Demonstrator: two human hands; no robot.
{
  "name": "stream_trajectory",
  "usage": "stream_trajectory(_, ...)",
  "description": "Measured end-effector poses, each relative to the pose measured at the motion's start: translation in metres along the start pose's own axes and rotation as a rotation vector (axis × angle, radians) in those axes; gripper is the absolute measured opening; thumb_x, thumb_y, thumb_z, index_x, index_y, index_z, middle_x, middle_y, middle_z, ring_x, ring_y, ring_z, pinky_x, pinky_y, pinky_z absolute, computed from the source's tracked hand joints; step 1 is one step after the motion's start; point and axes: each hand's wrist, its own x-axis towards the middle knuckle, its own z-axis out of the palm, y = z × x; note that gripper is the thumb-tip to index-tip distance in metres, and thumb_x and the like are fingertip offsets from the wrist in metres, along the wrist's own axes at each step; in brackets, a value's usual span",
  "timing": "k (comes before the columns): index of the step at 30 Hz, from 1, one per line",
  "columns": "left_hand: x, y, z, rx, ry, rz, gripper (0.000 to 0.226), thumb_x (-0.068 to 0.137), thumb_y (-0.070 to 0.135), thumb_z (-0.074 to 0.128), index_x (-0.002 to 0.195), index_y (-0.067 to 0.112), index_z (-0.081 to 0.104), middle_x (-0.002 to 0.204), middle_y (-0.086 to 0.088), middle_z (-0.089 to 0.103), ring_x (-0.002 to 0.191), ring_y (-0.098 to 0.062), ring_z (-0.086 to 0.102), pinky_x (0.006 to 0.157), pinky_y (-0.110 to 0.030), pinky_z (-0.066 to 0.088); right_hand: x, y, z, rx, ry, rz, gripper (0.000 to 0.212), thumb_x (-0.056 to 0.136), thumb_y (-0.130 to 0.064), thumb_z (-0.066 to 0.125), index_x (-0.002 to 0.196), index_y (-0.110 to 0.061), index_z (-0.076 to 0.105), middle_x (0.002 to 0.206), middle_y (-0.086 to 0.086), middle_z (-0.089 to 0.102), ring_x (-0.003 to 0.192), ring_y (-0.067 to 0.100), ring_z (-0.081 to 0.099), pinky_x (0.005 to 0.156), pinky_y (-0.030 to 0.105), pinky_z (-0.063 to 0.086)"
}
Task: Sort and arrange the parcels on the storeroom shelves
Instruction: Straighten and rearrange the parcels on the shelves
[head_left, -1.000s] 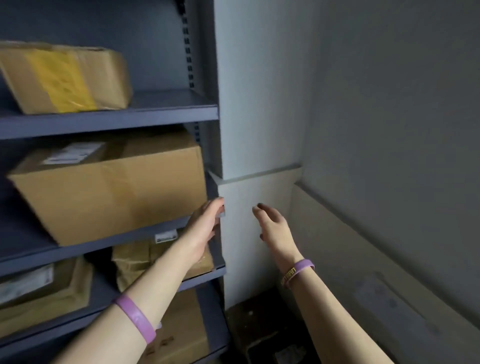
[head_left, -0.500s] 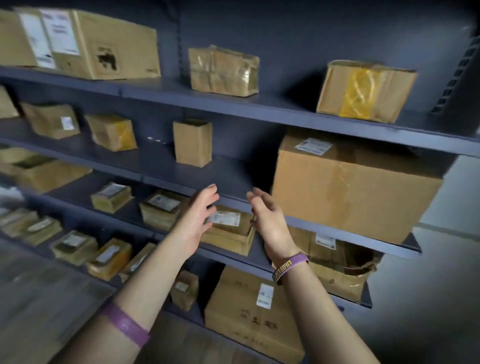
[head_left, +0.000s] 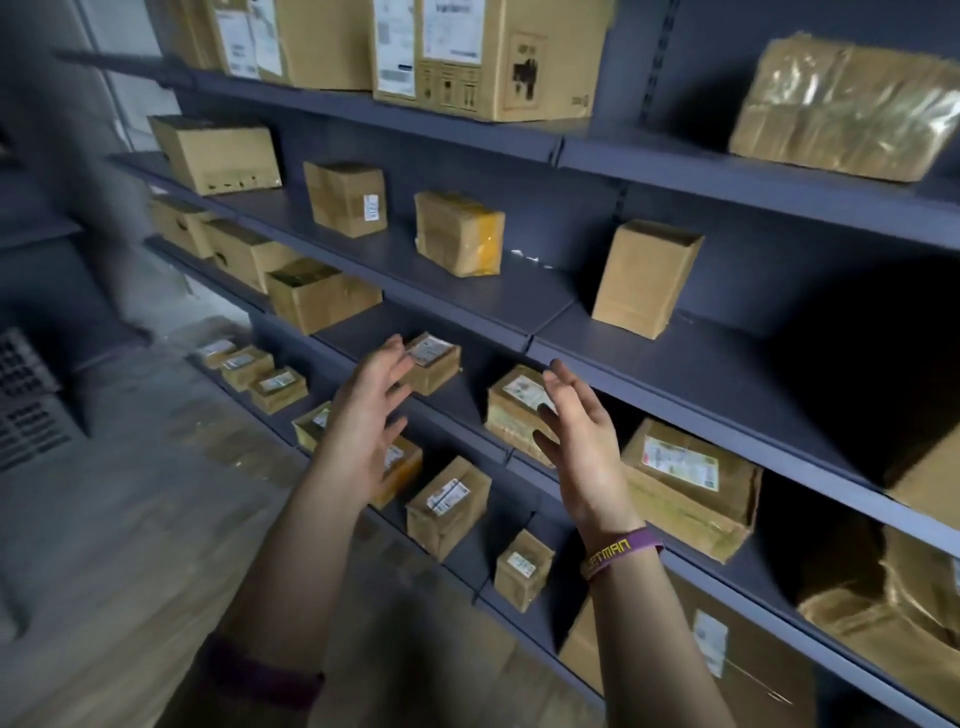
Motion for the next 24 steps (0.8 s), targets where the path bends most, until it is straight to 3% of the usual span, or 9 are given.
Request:
stream_trajectory(4, 0.042, 0.016, -0.04, -0.004, 0.09, 0.0, 0.046, 0.091, 0.048, 0.05, 0.135, 0.034, 0.05, 0.13, 0.011, 0.058, 0.118, -0.012, 0.051, 0.1, -0.037, 0.033, 0.041, 0.005, 0.056, -0.009, -0.065, 0.013, 0.053, 0.093, -0.04, 0.058, 0.143, -0.028, 0.046, 0.144, -0.009, 0.049, 0.133, 0.013, 0.045, 0.116, 0.04, 0.033)
stream_trajectory(7, 0.081, 0.026, -0.063, -0.003, 0.149, -0.007, 0.042, 0.09, 0.047, 0.052, 0.129, 0.033, 0.053, 0.13, 0.01, 0.058, 0.123, -0.015, 0.05, 0.105, -0.039, 0.035, 0.075, 0.011, 0.095, 0.019, -0.114, 0.022, 0.054, 0.093, -0.039, 0.06, 0.143, -0.026, 0.046, 0.142, -0.009, 0.052, 0.132, 0.01, 0.047, 0.116, 0.039, 0.032)
stream_trajectory(11, 0.14, 0.04, -0.088, 0.013, 0.171, 0.008, 0.054, 0.081, 0.052, 0.054, 0.131, 0.031, 0.053, 0.134, 0.008, 0.057, 0.126, -0.018, 0.05, 0.111, -0.049, 0.032, 0.13, 0.022, 0.14, 0.018, -0.149, 0.024, 0.055, 0.092, -0.04, 0.061, 0.143, -0.028, 0.046, 0.142, -0.009, 0.051, 0.128, 0.007, 0.048, 0.114, 0.033, 0.034)
stream_trajectory(14, 0.187, 0.051, -0.105, 0.012, 0.157, 0.065, 0.061, 0.078, 0.055, 0.057, 0.134, 0.03, 0.051, 0.133, 0.008, 0.057, 0.125, -0.018, 0.051, 0.11, -0.049, 0.034, 0.182, 0.028, 0.177, 0.013, -0.203, 0.012, 0.052, 0.093, -0.04, 0.059, 0.142, -0.029, 0.046, 0.134, -0.015, 0.053, 0.126, 0.006, 0.048, 0.111, 0.03, 0.035)
stream_trajectory(16, 0.221, 0.059, -0.115, 0.029, 0.168, 0.107, 0.059, 0.082, 0.056, 0.055, 0.135, 0.03, 0.05, 0.134, 0.007, 0.056, 0.126, -0.019, 0.05, 0.107, -0.046, 0.036, 0.22, 0.032, 0.205, 0.021, -0.247, 0.01, 0.052, 0.093, -0.039, 0.058, 0.143, -0.028, 0.045, 0.131, -0.019, 0.054, 0.128, 0.005, 0.046, 0.11, 0.029, 0.034)
stream_trajectory(19, 0.273, 0.08, -0.131, 0.066, 0.202, 0.127, 0.048, 0.085, 0.059, 0.052, 0.126, 0.033, 0.055, 0.134, 0.006, 0.056, 0.125, -0.019, 0.05, 0.101, -0.041, 0.039, 0.276, 0.035, 0.25, 0.006, -0.32, 0.039, 0.057, 0.092, -0.042, 0.058, 0.145, -0.029, 0.042, 0.144, -0.012, 0.047, 0.131, 0.008, 0.043, 0.114, 0.035, 0.031)
stream_trajectory(21, 0.304, 0.095, -0.143, 0.087, 0.229, 0.136, 0.032, 0.088, 0.058, 0.051, 0.114, 0.04, 0.057, 0.133, 0.008, 0.057, 0.124, -0.017, 0.05, 0.102, -0.042, 0.039, 0.308, 0.036, 0.28, 0.017, -0.373, 0.045, 0.058, 0.092, -0.042, 0.059, 0.145, -0.028, 0.042, 0.144, -0.011, 0.047, 0.128, 0.005, 0.046, 0.113, 0.034, 0.032)
stream_trajectory(24, 0.346, 0.113, -0.165, 0.096, 0.266, 0.139, 0.028, 0.085, 0.059, 0.053, 0.105, 0.041, 0.058, 0.128, 0.01, 0.059, 0.122, -0.015, 0.051, 0.104, -0.043, 0.039, 0.347, 0.039, 0.322, 0.025, -0.426, 0.059, 0.056, 0.091, -0.043, 0.061, 0.143, -0.029, 0.045, 0.138, -0.012, 0.052, 0.117, -0.001, 0.05, 0.109, 0.031, 0.035)
